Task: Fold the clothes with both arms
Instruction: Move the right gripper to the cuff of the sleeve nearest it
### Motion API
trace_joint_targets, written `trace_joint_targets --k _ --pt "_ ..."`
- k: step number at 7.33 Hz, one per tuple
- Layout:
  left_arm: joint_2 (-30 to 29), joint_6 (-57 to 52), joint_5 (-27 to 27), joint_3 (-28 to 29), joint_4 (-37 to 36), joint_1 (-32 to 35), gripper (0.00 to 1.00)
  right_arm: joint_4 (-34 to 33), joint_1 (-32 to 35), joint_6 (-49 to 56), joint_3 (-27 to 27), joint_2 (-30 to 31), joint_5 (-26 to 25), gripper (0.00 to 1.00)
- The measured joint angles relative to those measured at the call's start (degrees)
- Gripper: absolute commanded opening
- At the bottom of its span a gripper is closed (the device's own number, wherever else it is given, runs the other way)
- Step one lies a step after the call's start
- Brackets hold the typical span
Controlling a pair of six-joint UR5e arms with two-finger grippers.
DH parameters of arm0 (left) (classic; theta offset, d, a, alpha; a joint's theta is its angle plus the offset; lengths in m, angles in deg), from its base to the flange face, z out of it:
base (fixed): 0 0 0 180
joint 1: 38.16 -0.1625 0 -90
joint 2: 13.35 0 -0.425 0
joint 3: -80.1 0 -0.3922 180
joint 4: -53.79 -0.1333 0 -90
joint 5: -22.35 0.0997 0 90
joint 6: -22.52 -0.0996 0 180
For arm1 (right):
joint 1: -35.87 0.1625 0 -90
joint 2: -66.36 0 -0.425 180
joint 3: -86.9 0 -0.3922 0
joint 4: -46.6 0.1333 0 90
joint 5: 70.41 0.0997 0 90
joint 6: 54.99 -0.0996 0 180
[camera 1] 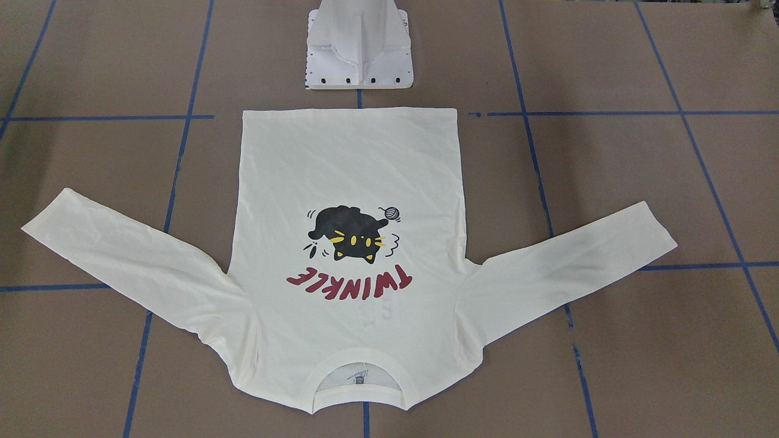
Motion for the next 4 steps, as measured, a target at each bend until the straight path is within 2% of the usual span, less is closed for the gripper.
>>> trace_joint_targets --k 2,4 --pt "-0.3 -0.3 -0.3 0.0 0.4 0.0 1.00 0.0 0.0 0.0 0.1 -0.4 0.0 1.00" --pt "-2.9 -0.3 -1.1 0.3 3.2 0.0 1.00 0.0 0.0 0.1 -0.2 -1.9 0.5 1.00"
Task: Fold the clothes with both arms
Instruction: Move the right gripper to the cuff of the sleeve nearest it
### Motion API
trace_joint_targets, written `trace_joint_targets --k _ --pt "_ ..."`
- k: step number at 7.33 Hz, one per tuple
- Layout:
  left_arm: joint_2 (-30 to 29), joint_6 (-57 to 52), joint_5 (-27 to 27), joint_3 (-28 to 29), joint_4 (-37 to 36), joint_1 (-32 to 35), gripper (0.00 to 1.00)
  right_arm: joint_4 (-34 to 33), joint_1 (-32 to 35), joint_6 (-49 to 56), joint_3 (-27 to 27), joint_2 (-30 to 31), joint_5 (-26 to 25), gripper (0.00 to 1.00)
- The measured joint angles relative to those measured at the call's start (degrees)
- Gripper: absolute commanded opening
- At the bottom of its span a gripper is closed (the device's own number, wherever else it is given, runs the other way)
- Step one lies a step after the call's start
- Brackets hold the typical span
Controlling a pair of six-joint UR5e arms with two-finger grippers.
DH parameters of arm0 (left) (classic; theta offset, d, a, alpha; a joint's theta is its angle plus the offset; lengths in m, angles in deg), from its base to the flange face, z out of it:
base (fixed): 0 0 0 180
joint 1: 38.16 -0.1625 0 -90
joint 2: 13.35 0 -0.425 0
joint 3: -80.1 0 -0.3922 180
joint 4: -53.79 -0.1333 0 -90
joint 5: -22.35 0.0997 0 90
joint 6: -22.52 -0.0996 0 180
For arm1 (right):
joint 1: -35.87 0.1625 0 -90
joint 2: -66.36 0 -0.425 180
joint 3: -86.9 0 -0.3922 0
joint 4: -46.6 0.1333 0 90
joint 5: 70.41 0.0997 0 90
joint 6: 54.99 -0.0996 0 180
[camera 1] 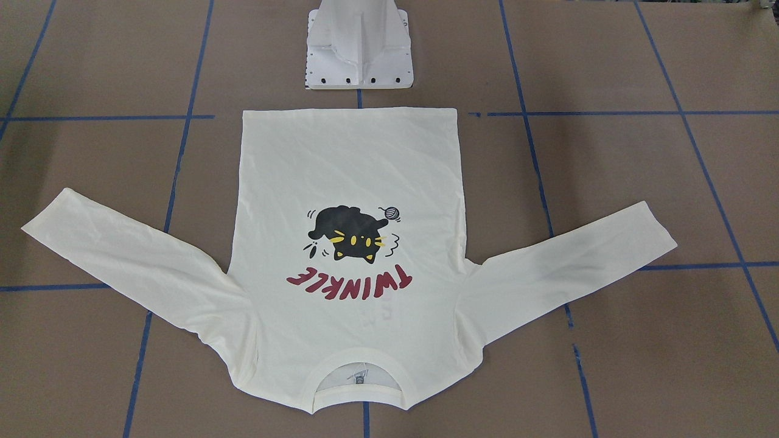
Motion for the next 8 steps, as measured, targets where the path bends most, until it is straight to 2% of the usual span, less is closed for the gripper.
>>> trace_joint_targets --k 1,2,3,5,6,8 --pt "-1.6 0.0 -0.2 0.1 2.7 0.0 1.00 1.3 -0.1 -0.1 0.3 -0.7 1.5 1.00" --pt "-2.9 0.0 -0.4 0.5 6.8 -0.1 1.00 5.3 -0.8 -2.0 0.4 -1.2 3.2 1.00" --pt "-3.3 0.0 -0.7 0.7 10.3 -0.3 1.00 11.2 -3.0 -7.7 0.2 -1.1 3.9 1.00" --pt "-2.6 0.7 -5.3 0.1 13.1 -0.5 1.00 23.2 -9.6 -22.9 -0.2 0.1 1.7 1.00" --pt "-2.5 1.2 -7.1 -0.6 13.5 -0.5 1.00 26.4 -12.2 -29.1 -0.3 0.6 0.7 1.00" --pt "-2.4 2.8 -8.2 -1.3 13.7 -0.7 1.00 28.6 -16.3 -34.4 0.9 1.8 0.0 1.00"
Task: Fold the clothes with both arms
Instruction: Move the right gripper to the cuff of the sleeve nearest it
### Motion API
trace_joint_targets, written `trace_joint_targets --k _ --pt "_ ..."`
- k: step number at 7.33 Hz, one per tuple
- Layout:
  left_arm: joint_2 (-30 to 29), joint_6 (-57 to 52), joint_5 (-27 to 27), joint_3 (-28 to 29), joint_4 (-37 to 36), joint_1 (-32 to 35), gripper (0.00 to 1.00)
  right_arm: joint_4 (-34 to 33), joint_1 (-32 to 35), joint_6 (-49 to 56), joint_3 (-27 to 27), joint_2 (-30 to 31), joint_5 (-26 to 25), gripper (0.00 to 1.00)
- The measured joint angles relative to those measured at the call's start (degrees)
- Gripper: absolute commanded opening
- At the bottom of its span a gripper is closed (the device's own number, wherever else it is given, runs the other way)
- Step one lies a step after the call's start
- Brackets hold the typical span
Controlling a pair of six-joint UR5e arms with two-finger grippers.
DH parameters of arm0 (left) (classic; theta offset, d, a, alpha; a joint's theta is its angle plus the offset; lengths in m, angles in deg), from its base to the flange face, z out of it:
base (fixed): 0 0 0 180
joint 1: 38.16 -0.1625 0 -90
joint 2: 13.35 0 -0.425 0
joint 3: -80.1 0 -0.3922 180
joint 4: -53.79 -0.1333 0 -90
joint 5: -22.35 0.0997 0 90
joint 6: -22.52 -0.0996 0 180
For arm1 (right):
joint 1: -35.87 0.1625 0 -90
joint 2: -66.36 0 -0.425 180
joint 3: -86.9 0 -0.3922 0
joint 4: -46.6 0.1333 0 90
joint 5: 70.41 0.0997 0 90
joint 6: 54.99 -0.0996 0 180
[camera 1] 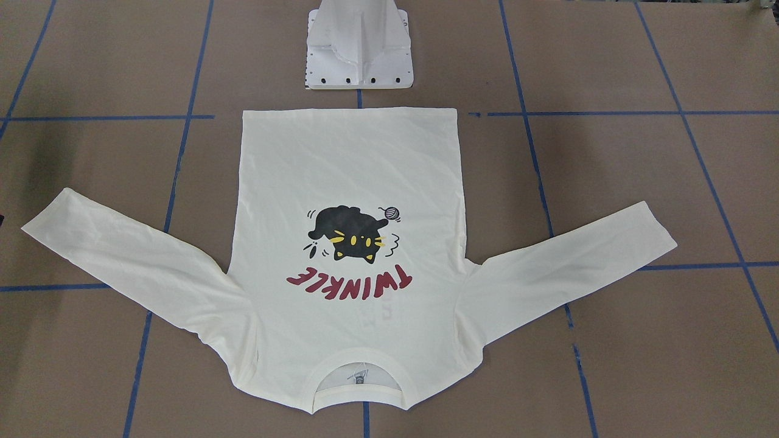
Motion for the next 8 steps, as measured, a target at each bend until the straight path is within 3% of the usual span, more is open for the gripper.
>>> trace_joint_targets --k 3,5,8 --pt "1.2 3.1 0.3 -0.4 2.6 0.0 1.00 10.3 -7.1 -2.1 1.5 4.8 -5.0 1.00" --pt "1.3 3.5 0.5 -0.6 3.1 -0.1 1.00 13.7 -10.2 -3.9 -1.0 5.5 -8.2 1.00" --pt "1.4 3.7 0.5 -0.6 3.2 -0.1 1.00 19.6 -11.3 -4.4 -6.6 5.4 -8.7 0.96"
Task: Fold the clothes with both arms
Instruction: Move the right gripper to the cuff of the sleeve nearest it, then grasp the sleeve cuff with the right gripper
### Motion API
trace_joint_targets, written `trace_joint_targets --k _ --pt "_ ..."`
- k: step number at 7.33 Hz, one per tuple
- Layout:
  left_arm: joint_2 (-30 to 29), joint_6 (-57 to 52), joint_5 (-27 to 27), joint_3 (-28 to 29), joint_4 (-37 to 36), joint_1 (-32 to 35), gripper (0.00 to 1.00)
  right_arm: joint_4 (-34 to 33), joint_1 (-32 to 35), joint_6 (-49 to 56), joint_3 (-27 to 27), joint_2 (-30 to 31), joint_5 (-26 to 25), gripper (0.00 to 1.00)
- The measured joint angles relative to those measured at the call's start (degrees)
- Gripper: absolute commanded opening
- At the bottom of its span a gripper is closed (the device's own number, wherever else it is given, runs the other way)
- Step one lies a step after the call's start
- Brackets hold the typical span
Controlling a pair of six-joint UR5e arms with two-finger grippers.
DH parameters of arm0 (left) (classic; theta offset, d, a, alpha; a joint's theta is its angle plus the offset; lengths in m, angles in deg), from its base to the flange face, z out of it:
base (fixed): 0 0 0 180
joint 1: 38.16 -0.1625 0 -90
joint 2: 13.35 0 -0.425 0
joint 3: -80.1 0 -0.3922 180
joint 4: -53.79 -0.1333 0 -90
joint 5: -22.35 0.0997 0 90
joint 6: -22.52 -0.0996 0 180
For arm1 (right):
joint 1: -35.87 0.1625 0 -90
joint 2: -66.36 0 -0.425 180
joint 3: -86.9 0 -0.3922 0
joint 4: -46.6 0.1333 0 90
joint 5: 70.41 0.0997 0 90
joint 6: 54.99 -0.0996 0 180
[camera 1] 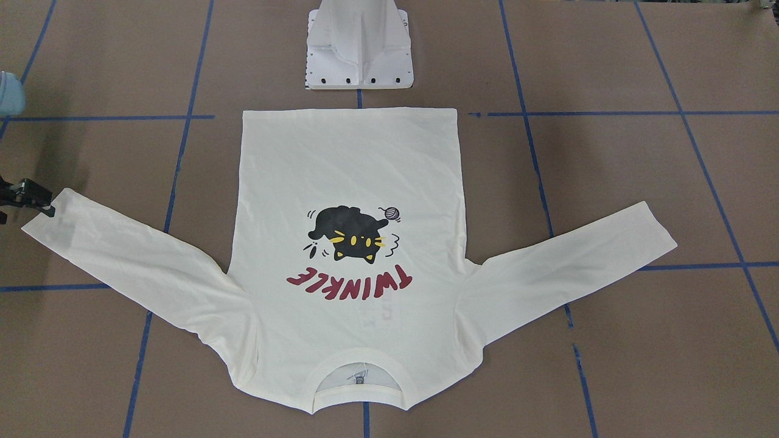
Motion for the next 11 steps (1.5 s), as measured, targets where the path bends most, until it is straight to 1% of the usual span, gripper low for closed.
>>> trace_joint_targets --k 2,3,4,5,7,8,9,11 --pt "0.0 0.0 -0.1 0.1 0.0 0.0 1.00 0.6 -0.6 0.0 -0.5 -0.3 0.4 0.95" --pt "0.0 0.0 -0.1 0.2 0.0 0.0 1.00 0.6 -0.8 0.0 -0.5 -0.5 0.5 0.92" --pt "0.0 0.0 -0.1 0.4 0.0 0.0 1.00 0.6 -0.9 0.0 -0.4 -0.6 0.7 0.70" --pt "0.0 0.0 -0.1 0.5 0.1 0.0 1.00 0.7 -1.0 -0.1 -0.2 -0.6 0.8 0.66" --pt "0.0 0.0 -0.2 0.6 0.1 0.0 1.00 0.6 -1.1 -0.2 -0.1 -0.2 1.2 0.66" --pt "0.0 0.0 -0.2 0.6 0.1 0.0 1.00 0.6 -1.1 -0.1 -0.1 0.0 1.3 0.56" --pt "0.0 0.0 -0.2 0.6 0.1 0.0 1.00 0.5 -1.1 -0.1 -0.1 0.2 1.3 0.35" --pt "0.0 0.0 -0.2 0.6 0.1 0.1 1.00 0.2 -1.1 -0.1 0.1 0.2 1.3 0.14"
